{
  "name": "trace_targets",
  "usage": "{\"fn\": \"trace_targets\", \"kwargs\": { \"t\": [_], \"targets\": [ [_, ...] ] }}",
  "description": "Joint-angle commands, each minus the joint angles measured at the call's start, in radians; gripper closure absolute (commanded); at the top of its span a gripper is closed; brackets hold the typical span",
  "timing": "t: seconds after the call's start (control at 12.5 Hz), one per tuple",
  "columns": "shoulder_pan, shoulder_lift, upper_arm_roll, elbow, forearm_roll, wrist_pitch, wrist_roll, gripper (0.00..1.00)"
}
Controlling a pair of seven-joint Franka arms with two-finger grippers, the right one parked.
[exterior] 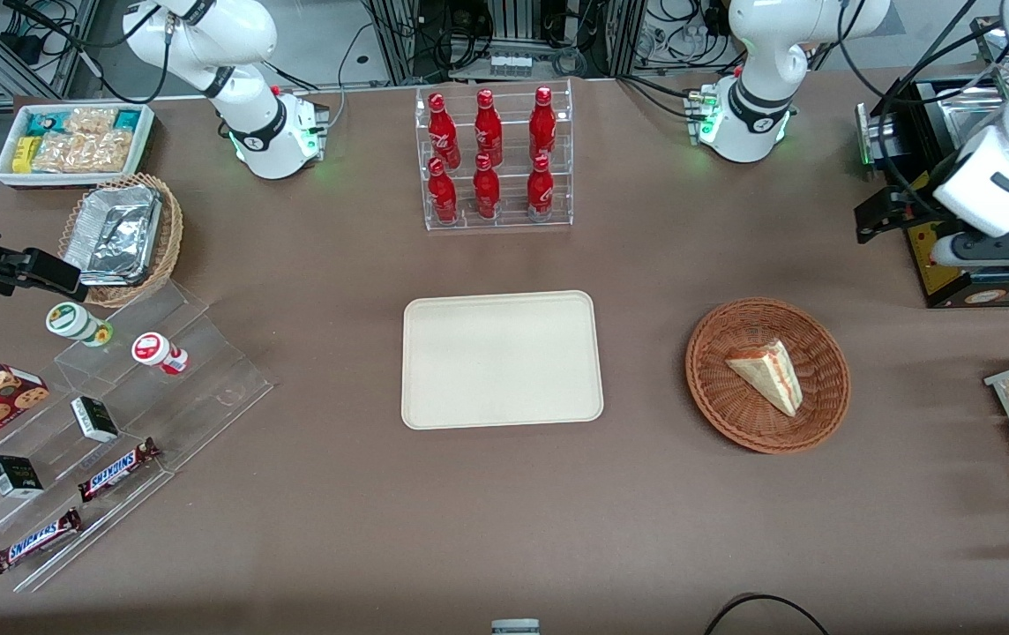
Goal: Place sandwich from basket to tray
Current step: 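Move the left gripper over the wicker basket above the wrapped sandwich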
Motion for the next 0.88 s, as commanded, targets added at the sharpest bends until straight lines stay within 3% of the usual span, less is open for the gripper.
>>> {"fn": "trace_targets", "kwargs": {
  "t": [0.0,0.4,0.8],
  "targets": [
    [0.001,-0.010,-0.010,-0.004,0.002,-0.009,0.008,0.00],
    [-0.008,-0.001,-0.016,-0.113,0.002,0.098,0.010,0.00],
    [-0.031,0.071,-0.018,-0.285,0.003,0.354,0.010,0.00]
  ]
}}
